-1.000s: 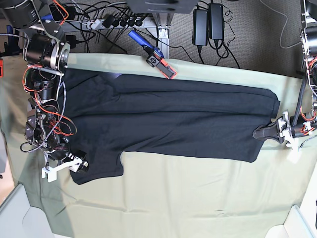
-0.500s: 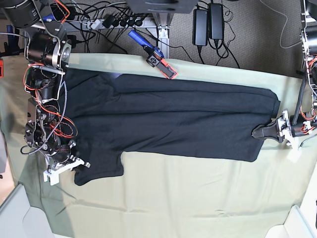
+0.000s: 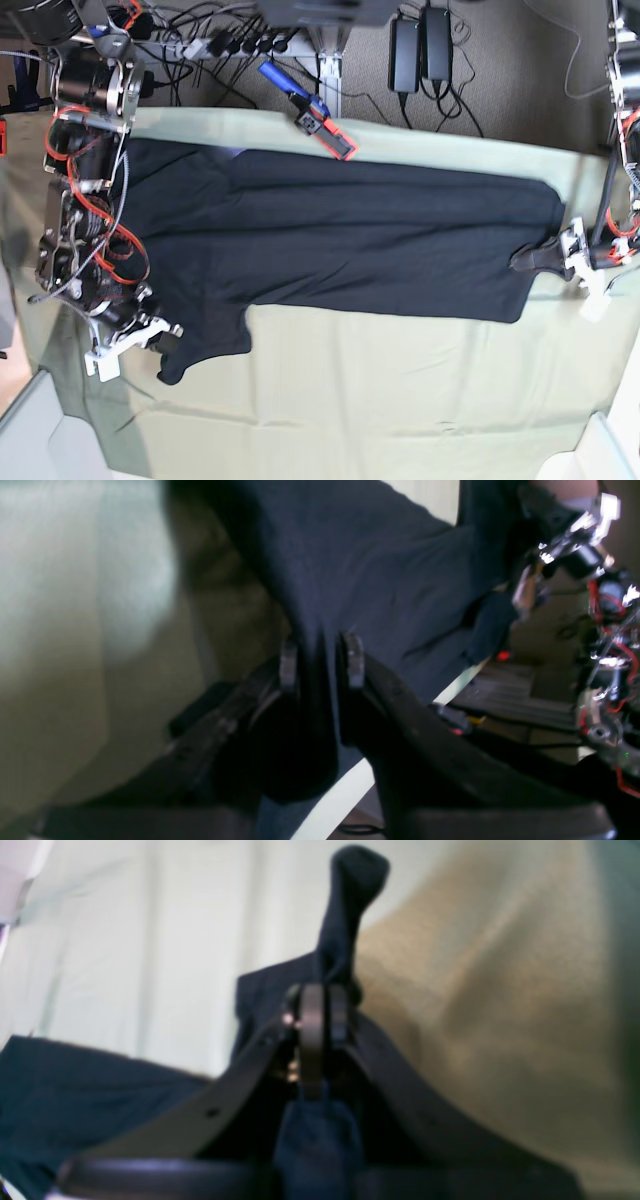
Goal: Fold the T-shirt properly
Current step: 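Regrasp the folded edge near the sleeve with the right gripper, then fold the shirt again toward the collar edge with both grippers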
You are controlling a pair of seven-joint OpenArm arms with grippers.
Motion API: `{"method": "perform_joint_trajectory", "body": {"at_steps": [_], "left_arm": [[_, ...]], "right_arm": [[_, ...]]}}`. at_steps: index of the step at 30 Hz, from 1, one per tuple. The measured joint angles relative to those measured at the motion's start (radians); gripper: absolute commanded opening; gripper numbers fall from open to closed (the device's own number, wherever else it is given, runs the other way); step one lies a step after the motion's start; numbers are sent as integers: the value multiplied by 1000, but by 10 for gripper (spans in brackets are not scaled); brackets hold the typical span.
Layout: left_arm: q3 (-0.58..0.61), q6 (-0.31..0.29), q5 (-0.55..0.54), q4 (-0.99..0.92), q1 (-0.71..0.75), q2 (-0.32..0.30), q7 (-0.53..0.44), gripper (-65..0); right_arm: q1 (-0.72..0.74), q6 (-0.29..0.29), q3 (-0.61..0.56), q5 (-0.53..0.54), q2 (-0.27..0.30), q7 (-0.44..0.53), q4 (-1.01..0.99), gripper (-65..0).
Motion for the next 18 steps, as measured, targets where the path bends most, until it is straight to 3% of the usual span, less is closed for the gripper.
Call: {"method": "perform_joint_trajectory", "body": {"at_steps": [9, 18], "left_arm": [[1, -3, 0, 142, 103, -67, -1, -514], [1, -3, 0, 190, 131, -61, 4, -514]], "right_arm": [[-217, 5, -2, 66, 81, -21, 319, -650], [-411, 8, -4, 89, 104, -37, 510, -650]]}}
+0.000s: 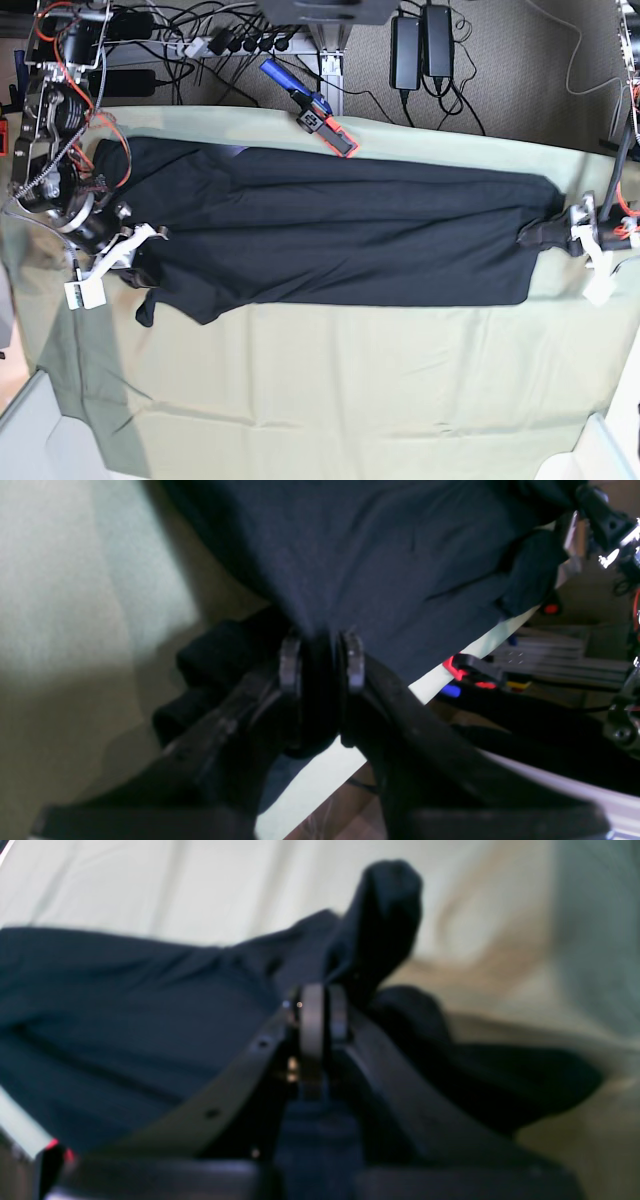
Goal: Fold the T-shirt properly
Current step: 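Fold the shirt again toward the collar edge with both grippers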
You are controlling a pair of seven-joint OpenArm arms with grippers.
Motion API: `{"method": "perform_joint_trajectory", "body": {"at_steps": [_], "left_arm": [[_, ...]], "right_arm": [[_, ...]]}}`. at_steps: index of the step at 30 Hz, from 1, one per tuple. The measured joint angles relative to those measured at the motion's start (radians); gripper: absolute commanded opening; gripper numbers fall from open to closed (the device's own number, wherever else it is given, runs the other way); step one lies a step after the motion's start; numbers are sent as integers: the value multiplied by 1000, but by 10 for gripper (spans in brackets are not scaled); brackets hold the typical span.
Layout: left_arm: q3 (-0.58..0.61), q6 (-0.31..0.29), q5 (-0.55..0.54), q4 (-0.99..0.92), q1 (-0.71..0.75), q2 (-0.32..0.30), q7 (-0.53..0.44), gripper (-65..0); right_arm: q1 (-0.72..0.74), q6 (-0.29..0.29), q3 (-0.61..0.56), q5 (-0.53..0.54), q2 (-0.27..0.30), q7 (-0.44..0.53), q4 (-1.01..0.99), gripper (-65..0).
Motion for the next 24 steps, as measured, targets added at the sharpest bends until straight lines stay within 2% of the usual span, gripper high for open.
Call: {"method": "perform_joint_trajectory", "body": {"at_steps": [10, 21, 24], "left_arm": [[0, 0, 0, -1, 0, -2, 0, -514], [0, 0, -1, -1, 33, -2, 0, -513], [0, 0, -1, -1, 34, -3, 0, -483]], "right_arm": [[-135, 0, 0, 1, 1, -11, 177, -650], [-262, 1, 0, 17, 1, -24, 275, -650], [-263, 1, 0, 23, 1, -60, 275, -650]]}}
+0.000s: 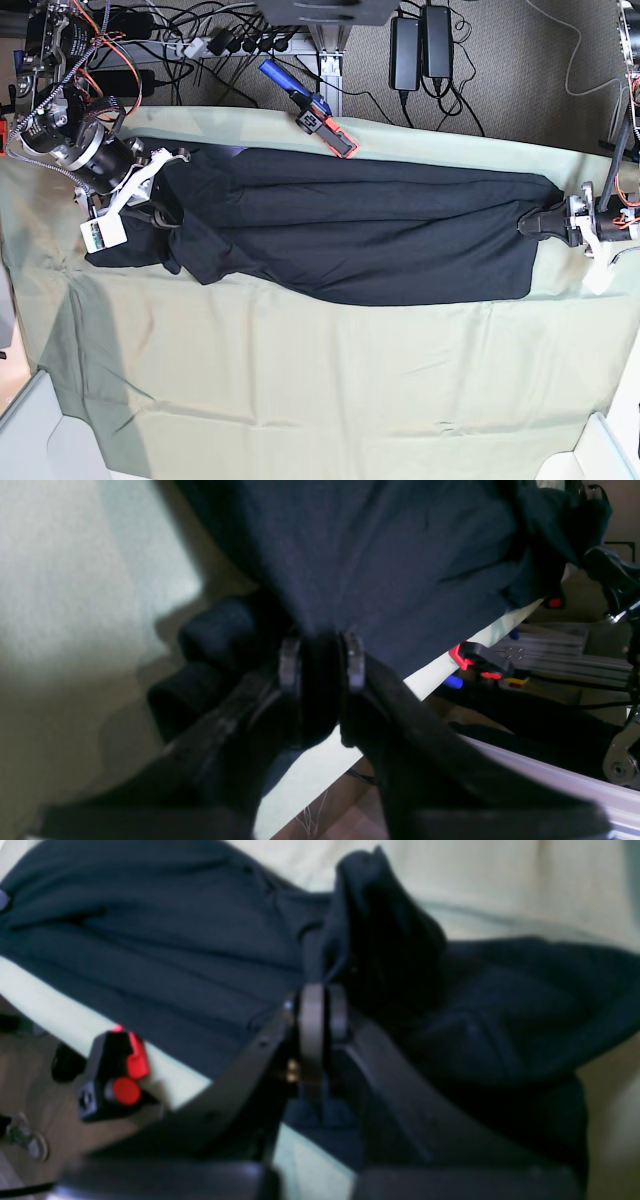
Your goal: Fold the T-shirt properly
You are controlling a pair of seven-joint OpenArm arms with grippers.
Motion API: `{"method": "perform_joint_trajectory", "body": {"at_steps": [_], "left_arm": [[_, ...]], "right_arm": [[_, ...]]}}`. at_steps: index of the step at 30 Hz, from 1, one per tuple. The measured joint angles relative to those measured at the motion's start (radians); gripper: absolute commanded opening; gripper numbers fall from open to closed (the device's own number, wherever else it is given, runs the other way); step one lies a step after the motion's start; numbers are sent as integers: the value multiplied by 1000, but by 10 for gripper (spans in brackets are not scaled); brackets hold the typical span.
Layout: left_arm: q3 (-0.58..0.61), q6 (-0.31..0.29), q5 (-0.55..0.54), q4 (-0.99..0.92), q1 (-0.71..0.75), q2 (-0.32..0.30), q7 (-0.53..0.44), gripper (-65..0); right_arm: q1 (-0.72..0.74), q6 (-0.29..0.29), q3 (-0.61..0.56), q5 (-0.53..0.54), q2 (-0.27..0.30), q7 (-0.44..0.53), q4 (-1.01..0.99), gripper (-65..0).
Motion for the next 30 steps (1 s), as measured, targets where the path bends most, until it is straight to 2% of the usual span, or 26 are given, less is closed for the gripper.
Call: {"method": "perform_joint_trajectory", "body": {"at_steps": [3, 8, 12, 21, 24, 26, 28, 29, 30], "left_arm": [[0, 0, 0, 0, 2, -21, 0, -447], [0, 0, 0, 0, 1, -77, -3, -447], [1, 0, 0, 0, 0, -78, -4, -447], [1, 0, 0, 0, 0, -80, -3, -443], [1, 0, 0, 0, 0, -80, -3, -372], [1, 0, 0, 0, 0, -80, -3, -355], [1, 0, 0, 0, 0, -80, -3, -355], [1, 0, 0, 0, 0, -80, -3, -355], [1, 0, 0, 0, 0, -80, -4, -355]], "right_arm": [[-19, 0, 11, 14, 0, -1, 5, -650], [-32, 0, 61, 32, 0, -24, 8, -650], [-31, 0, 87, 32, 0, -26, 9, -650], [-31, 0, 90, 40, 0, -130, 9, -650], [-30, 0, 90, 39, 0, -157, 9, -650], [-31, 0, 90, 39, 0, -176, 9, -642], [-31, 0, 90, 29, 0, -178, 9, -479], [-30, 0, 90, 26, 0, -178, 9, -411], [-31, 0, 90, 24, 0, -177, 9, -369]]}}
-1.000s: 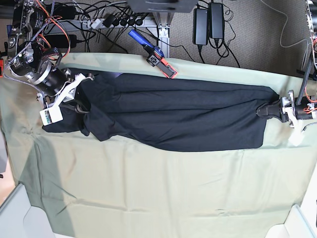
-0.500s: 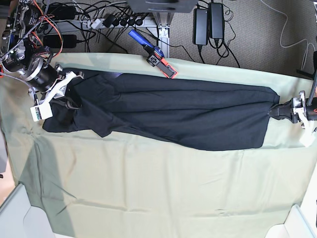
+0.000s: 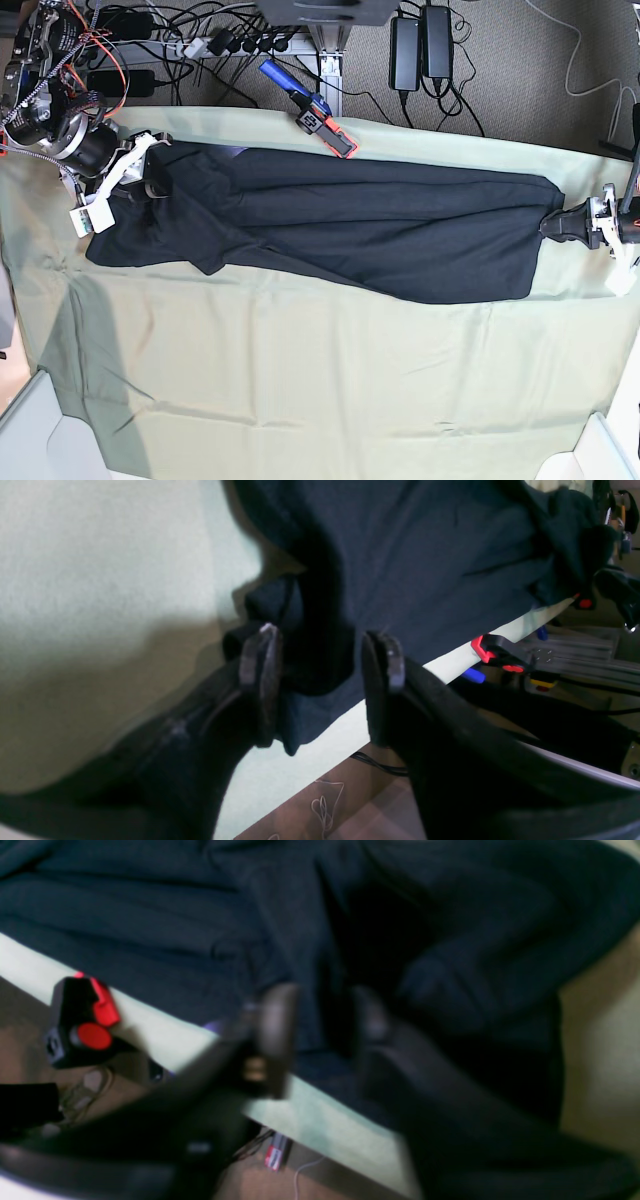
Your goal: Fold the T-shirt properly
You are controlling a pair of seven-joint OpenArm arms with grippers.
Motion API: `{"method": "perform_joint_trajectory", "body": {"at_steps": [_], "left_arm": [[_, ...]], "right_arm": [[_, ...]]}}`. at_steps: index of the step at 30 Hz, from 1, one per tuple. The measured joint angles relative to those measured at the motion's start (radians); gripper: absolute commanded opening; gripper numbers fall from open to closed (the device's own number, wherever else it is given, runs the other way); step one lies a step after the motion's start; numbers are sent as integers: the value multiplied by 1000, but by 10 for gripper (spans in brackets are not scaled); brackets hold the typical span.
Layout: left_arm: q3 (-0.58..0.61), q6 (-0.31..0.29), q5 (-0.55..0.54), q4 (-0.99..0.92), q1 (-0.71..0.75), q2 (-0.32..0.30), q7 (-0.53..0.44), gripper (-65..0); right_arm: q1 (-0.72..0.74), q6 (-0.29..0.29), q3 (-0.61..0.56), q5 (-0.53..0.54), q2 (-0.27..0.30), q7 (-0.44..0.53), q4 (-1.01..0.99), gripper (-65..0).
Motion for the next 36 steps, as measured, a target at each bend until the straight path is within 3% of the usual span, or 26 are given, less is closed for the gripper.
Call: {"method": "perform_joint_trajectory", "body": {"at_steps": [6, 11, 12, 13, 15, 20, 24, 30, 36], "left_arm": [[0, 0, 0, 0, 0, 0, 0, -355], [0, 0, -1, 0, 0, -13, 1, -355], [0, 0, -1, 0, 0, -21, 2, -355], [0, 0, 0, 0, 0, -29, 1, -355], [-2, 0, 0, 0, -1, -39, 0, -355], [-2, 0, -3, 1, -1, -35, 0, -355], [-2, 0, 59, 0, -1, -37, -38, -355], [-2, 0, 87, 2, -1, -36, -50, -355], [-2, 0, 87, 2, -3, -7, -58, -355]], "right_arm": [[0, 0, 27, 14, -3, -1, 8, -362], [8, 0, 145, 40, -104, 2, 123, -362], [8, 0, 163, 42, -126, 9, 148, -384], [8, 0, 175, 45, -145, 25, 170, -454], [12, 0, 180, 45, -163, 58, 188, -650], [99, 0, 145, -44, -196, 154, 112, -650], [178, 0, 76, -122, -195, 176, -77, -650], [229, 0, 17, -123, -195, 179, -349, -650], [231, 0, 18, -101, -194, 185, -415, -650]]}}
